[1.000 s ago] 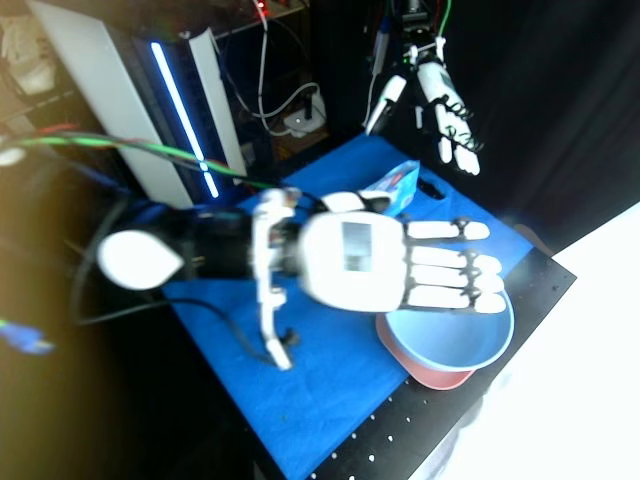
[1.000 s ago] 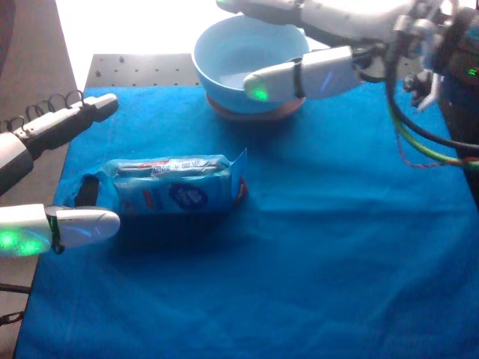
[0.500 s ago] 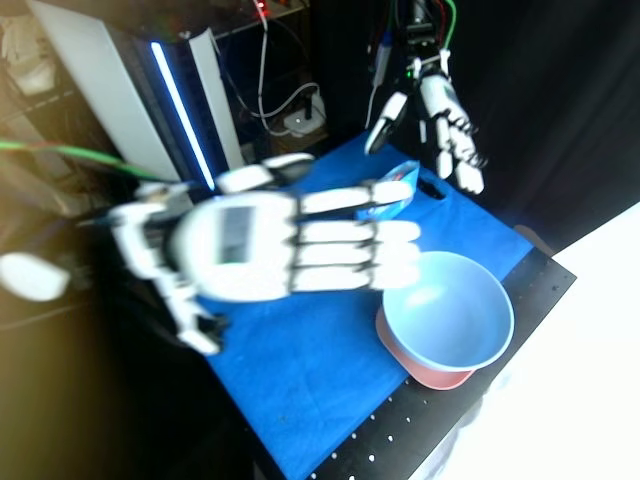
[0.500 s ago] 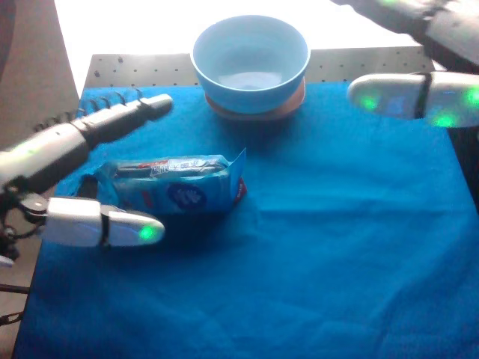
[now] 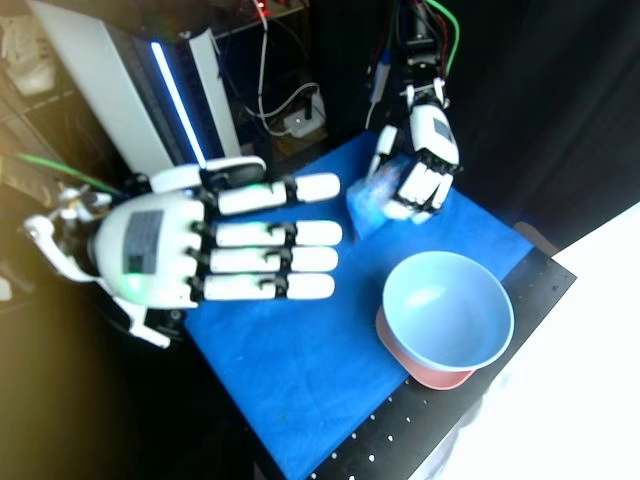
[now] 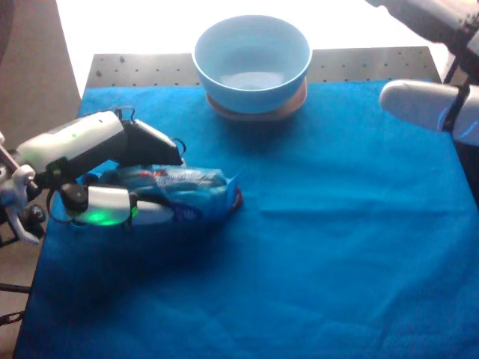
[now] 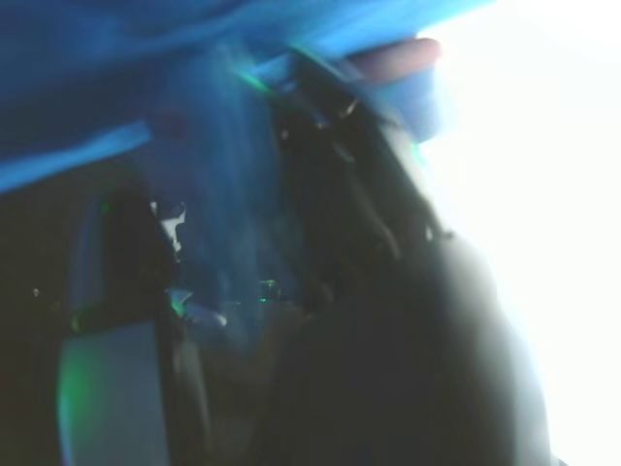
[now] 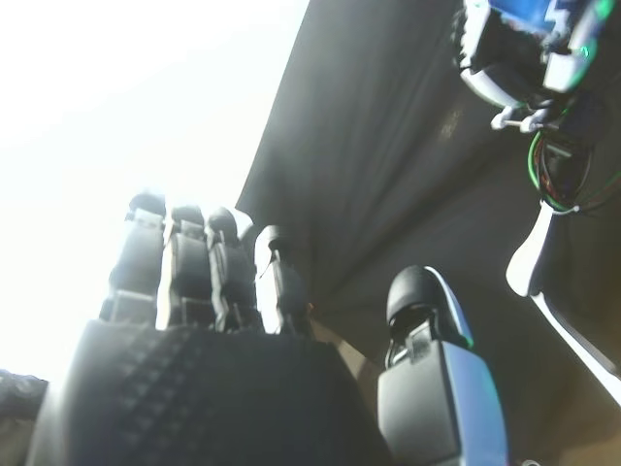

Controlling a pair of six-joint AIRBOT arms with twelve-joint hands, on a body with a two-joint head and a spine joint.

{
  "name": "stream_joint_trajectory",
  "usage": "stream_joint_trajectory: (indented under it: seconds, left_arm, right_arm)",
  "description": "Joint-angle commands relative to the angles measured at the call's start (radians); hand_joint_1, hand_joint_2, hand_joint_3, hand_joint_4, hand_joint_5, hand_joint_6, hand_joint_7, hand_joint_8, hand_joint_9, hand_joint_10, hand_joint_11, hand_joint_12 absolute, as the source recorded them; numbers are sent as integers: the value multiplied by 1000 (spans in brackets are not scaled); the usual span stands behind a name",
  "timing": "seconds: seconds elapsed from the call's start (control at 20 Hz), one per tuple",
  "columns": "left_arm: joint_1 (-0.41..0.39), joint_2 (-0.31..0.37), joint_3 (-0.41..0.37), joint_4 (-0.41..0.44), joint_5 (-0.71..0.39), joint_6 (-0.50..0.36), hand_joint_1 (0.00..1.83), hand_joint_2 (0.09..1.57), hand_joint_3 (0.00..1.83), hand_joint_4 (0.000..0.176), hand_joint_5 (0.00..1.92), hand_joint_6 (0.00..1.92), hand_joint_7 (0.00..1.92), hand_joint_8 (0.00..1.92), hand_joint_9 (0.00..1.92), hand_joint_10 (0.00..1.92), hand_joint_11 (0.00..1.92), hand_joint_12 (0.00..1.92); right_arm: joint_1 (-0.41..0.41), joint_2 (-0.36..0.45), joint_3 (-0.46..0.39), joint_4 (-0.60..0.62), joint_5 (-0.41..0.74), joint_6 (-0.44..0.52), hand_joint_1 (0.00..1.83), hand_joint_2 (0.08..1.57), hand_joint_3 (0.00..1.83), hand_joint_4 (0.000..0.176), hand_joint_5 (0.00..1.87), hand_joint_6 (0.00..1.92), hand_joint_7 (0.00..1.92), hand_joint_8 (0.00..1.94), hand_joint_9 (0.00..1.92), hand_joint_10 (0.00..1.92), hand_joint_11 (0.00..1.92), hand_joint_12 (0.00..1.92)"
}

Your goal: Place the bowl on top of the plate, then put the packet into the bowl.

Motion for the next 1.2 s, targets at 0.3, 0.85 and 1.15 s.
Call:
stream_joint_trajectory:
  seconds: [0.3,0.85,1.15]
  left_arm:
    - [-58,11,16,-37,-117,47,489,1405,14,0,971,1892,1432,1920,1596,1921,1651,1921]
    - [-232,117,-16,57,-208,96,760,1373,1,0,1015,1692,1349,1834,1478,1921,1471,1921]
    - [-431,11,96,142,9,133,667,1379,1,0,967,1231,1142,1690,1197,1836,1197,1921]
  right_arm:
    - [-14,4,-13,45,130,5,61,1252,15,141,3,1,0,0,0,0,0,0]
    - [-36,-1,-16,67,130,5,4,1352,13,130,0,0,0,0,0,0,0,0]
    - [-39,-5,-14,71,130,5,0,1351,7,88,0,0,0,0,0,0,0,0]
